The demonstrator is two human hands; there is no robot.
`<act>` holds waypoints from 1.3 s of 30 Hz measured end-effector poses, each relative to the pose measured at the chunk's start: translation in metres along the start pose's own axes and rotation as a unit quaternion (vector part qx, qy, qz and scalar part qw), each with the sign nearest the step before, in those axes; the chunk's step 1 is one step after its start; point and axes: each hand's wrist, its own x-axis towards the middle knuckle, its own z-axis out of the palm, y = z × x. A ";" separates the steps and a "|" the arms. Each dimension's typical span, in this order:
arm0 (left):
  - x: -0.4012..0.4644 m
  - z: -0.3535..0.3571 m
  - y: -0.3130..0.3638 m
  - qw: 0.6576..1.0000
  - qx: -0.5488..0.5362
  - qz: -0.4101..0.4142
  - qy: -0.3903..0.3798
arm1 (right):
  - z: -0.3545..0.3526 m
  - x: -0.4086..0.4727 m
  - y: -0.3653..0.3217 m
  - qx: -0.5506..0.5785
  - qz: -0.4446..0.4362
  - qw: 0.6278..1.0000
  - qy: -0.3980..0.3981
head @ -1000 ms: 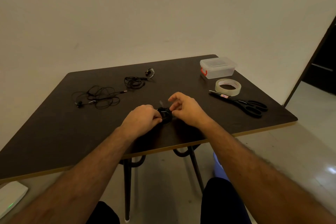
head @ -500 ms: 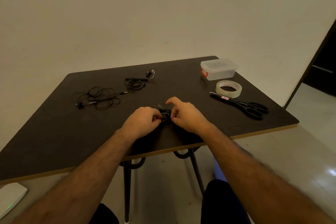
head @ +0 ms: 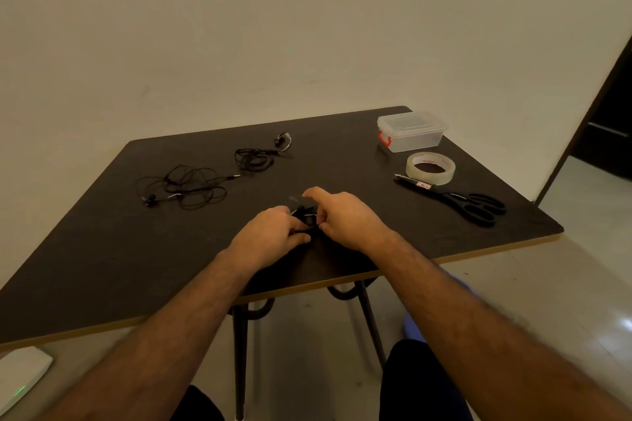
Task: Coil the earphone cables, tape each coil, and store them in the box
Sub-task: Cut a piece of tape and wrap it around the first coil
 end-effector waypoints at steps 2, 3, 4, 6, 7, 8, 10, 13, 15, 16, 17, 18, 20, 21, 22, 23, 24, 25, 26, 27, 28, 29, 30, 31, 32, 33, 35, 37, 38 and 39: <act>0.000 0.001 -0.001 1.000 0.012 0.002 0.000 | -0.001 0.001 0.000 0.008 0.002 1.000 -0.005; 0.001 0.001 -0.001 1.000 0.016 0.003 0.002 | -0.001 0.002 0.001 0.018 0.005 1.000 -0.009; 0.001 0.001 -0.001 1.000 0.018 0.005 0.002 | -0.002 0.002 0.002 0.030 0.007 0.999 -0.012; 0.003 0.000 0.000 1.000 0.016 0.009 -0.003 | -0.004 0.003 0.004 0.050 0.012 0.999 -0.016; 0.004 0.000 0.001 1.000 0.014 0.011 -0.005 | -0.004 0.003 0.006 0.058 0.014 0.998 -0.015; 0.004 -0.001 0.003 1.000 0.014 0.012 -0.006 | -0.005 0.003 0.007 0.066 0.015 0.998 -0.012; 0.006 -0.002 0.005 1.000 0.021 0.015 -0.003 | -0.005 0.002 0.008 0.082 0.016 0.996 -0.005; 0.008 -0.002 0.005 1.000 0.025 0.014 0.006 | -0.007 0.001 0.009 0.102 0.015 0.995 0.000; 0.009 -0.002 0.006 1.000 0.021 0.012 0.015 | -0.008 0.000 0.009 0.110 0.014 0.994 -0.006; 0.009 -0.002 0.006 1.000 0.019 0.013 0.019 | -0.008 -0.001 0.009 0.111 0.011 0.994 -0.013; 0.010 -0.001 0.006 1.000 0.014 0.012 0.019 | -0.008 -0.001 0.008 0.108 0.007 0.994 -0.021; 0.011 -0.001 0.006 1.000 0.006 0.010 0.016 | -0.007 -0.001 0.008 0.104 0.003 0.994 -0.029; 0.011 -0.001 0.006 1.000 -0.011 0.006 0.008 | -0.006 0.000 0.006 0.098 0.000 0.994 -0.044; 0.011 -0.001 0.005 1.000 -0.016 0.006 0.005 | -0.006 0.000 0.006 0.095 0.002 0.994 -0.050; 0.011 -0.001 0.004 1.000 -0.021 0.007 0.003 | -0.005 0.001 0.005 0.091 0.003 0.994 -0.053; 0.011 -0.001 0.003 1.000 -0.026 0.007 0.001 | -0.004 0.002 0.004 0.085 0.004 0.995 -0.056; 0.010 -0.001 0.002 0.999 -0.035 0.005 0.000 | -0.004 0.004 0.003 0.077 0.003 0.995 -0.060; 0.009 -0.001 0.000 0.999 -0.049 0.003 0.002 | -0.004 0.005 0.002 0.068 0.000 0.996 -0.063; 0.008 -0.001 -0.002 0.998 -0.065 -0.002 0.006 | -0.004 0.007 0.001 0.060 -0.002 0.996 -0.067; 0.008 -0.001 -0.003 0.997 -0.080 -0.008 0.013 | -0.004 0.008 0.000 0.053 -0.003 0.996 -0.069; 0.008 -0.002 -0.005 0.996 -0.092 -0.013 0.020 | -0.004 0.009 0.000 0.046 -0.005 0.997 -0.069; 0.008 -0.002 -0.007 0.994 -0.104 -0.018 0.023 | -0.005 0.010 -0.001 0.040 -0.007 0.997 -0.067; 0.007 -0.003 -0.008 0.992 -0.123 -0.024 0.022 | -0.006 0.011 -0.002 0.037 -0.010 0.997 -0.061; 0.006 -0.003 -0.009 0.988 -0.149 -0.031 0.021 | -0.008 0.011 -0.003 0.040 -0.013 0.998 -0.053; 0.005 -0.005 -0.010 0.983 -0.179 -0.037 0.024 | -0.011 0.012 -0.004 0.050 -0.017 0.998 -0.042; 0.003 -0.008 -0.010 0.976 -0.209 -0.041 0.033 | -0.014 0.012 -0.005 0.063 -0.020 0.997 -0.031; 0.000 -0.016 -0.009 0.966 -0.248 -0.035 0.059 | -0.024 0.013 -0.008 0.087 -0.028 0.996 -0.008; -0.001 -0.026 -0.005 0.961 -0.264 -0.024 0.078 | -0.036 0.014 -0.013 0.103 -0.037 0.994 0.007; -0.002 -0.031 -0.003 0.958 -0.273 -0.019 0.086 | -0.042 0.014 -0.015 0.111 -0.040 0.993 0.014; -0.002 -0.035 -0.001 0.953 -0.286 -0.017 0.095 | -0.047 0.015 -0.017 0.124 -0.040 0.991 0.019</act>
